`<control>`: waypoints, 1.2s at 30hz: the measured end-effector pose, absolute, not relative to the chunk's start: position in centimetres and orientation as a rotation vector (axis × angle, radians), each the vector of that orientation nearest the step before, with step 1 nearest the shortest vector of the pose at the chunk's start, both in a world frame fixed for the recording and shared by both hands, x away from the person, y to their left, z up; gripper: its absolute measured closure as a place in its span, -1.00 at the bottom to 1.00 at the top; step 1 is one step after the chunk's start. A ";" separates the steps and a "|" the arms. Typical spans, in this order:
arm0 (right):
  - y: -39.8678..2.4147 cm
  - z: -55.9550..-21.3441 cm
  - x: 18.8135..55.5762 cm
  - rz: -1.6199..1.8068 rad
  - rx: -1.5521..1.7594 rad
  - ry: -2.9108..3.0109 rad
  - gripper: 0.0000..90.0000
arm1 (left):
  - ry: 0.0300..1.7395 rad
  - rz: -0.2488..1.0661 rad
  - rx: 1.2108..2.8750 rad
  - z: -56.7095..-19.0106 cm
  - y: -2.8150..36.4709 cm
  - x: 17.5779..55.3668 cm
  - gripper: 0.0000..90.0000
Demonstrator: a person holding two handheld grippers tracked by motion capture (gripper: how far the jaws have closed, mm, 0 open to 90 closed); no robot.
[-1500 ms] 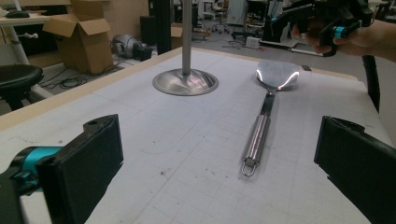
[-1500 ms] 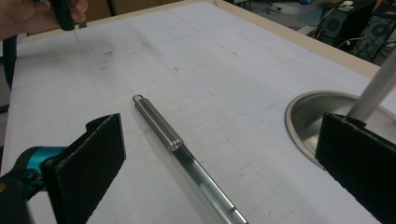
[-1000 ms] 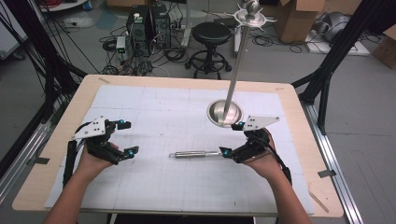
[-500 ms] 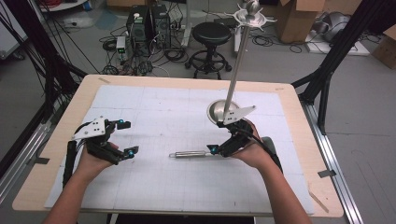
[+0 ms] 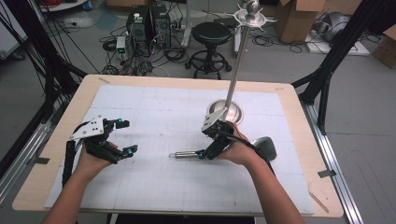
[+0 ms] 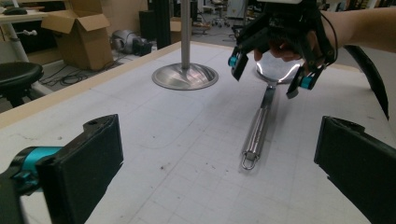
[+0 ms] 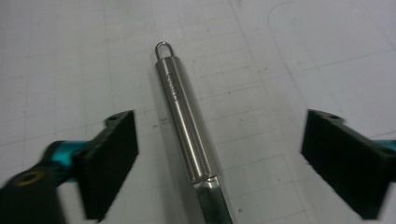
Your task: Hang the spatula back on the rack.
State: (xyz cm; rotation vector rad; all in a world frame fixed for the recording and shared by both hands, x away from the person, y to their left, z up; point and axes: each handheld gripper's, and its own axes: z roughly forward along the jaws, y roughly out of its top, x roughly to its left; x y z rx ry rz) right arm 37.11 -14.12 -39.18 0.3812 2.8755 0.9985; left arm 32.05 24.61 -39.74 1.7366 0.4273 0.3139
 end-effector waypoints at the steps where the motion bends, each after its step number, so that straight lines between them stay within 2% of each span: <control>1: -13.9 -39.4 37.1 0.980 0.365 2.890 -0.64 | 0.423 0.315 1.738 -39.7 24.6 32.1 -0.96; 3: -13.7 -39.7 37.1 0.935 0.371 2.902 -0.63 | 0.423 0.316 1.738 -39.7 24.6 32.1 -0.96; 7: -13.4 -40.3 37.2 0.871 0.340 2.941 -0.41 | 0.425 0.318 1.738 -39.8 24.6 32.1 -0.96; 16: -12.6 -41.2 37.2 0.764 0.307 2.979 -0.09 | 0.423 0.319 1.740 -39.8 24.6 32.1 -0.96; 18: -12.6 -41.4 37.2 0.755 0.300 3.005 0.07 | 0.425 0.320 1.740 -39.8 24.6 32.1 -0.96; 21: -12.5 -41.7 37.3 0.734 0.295 3.031 0.16 | 0.424 0.320 1.740 -39.8 24.6 32.1 -0.96; 27: -12.4 -41.9 37.4 0.674 0.298 3.032 0.21 | 0.419 0.317 1.743 -39.8 24.5 32.1 -0.96; 32: -12.3 -42.0 37.3 0.683 0.304 3.027 0.40 | 0.421 0.320 1.744 -39.8 24.5 32.1 -0.96; 36: -12.3 -42.0 37.3 0.683 0.302 3.027 0.41 | 0.420 0.321 1.742 -39.8 24.5 32.0 -0.96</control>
